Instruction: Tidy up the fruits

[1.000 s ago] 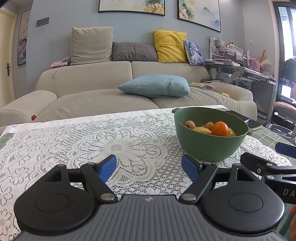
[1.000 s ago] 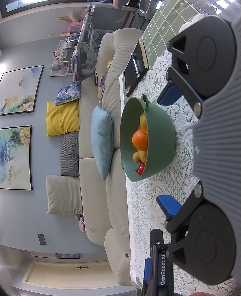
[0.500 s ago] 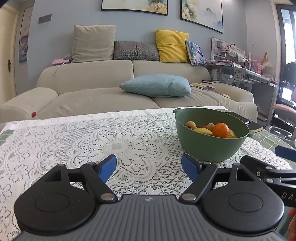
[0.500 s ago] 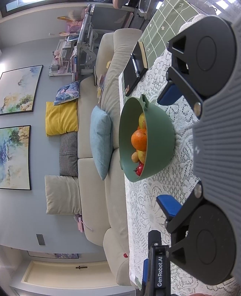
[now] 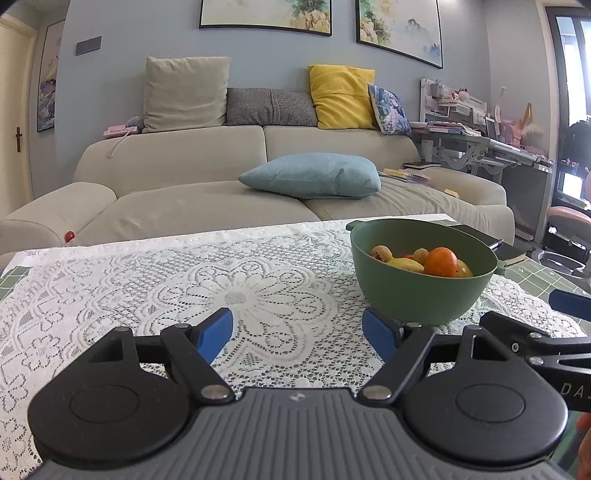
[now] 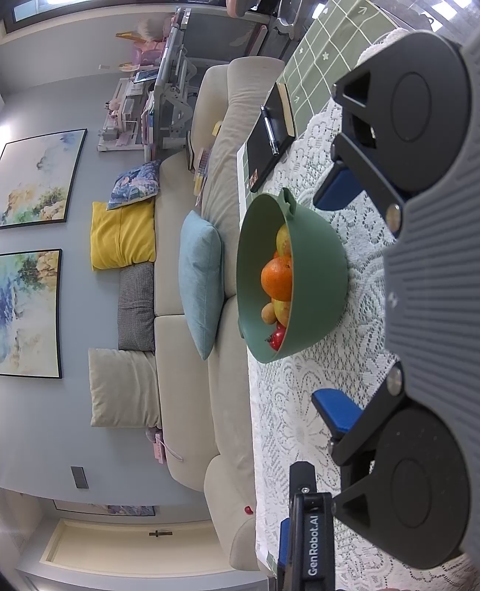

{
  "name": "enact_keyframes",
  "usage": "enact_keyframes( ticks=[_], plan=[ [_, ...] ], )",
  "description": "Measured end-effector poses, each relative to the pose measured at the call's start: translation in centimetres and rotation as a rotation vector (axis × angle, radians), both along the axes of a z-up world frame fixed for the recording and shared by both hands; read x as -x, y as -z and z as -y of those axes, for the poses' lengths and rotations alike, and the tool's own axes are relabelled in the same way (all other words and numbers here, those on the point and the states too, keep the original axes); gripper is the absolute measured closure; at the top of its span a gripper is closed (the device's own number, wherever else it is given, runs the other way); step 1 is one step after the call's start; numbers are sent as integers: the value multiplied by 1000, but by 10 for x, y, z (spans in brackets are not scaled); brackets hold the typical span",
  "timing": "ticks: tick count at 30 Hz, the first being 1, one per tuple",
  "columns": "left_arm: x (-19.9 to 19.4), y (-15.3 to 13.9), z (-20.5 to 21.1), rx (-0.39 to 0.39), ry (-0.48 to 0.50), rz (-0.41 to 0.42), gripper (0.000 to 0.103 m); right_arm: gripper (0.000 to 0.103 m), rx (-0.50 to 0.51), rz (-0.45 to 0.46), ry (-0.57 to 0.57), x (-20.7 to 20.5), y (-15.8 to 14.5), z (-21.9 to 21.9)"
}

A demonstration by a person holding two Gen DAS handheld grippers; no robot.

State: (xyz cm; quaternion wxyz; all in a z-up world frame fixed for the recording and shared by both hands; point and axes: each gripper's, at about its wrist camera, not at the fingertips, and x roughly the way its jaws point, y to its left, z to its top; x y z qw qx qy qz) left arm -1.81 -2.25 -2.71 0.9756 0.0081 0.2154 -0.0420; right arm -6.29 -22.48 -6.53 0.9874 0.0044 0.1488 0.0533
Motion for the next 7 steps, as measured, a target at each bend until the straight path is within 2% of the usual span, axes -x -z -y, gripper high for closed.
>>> enact_keyframes(
  ticks=[7],
  plan=[
    [0,0,-1,-2,0,11,10,4,12,-1,-2,-2,1,-1]
  ],
)
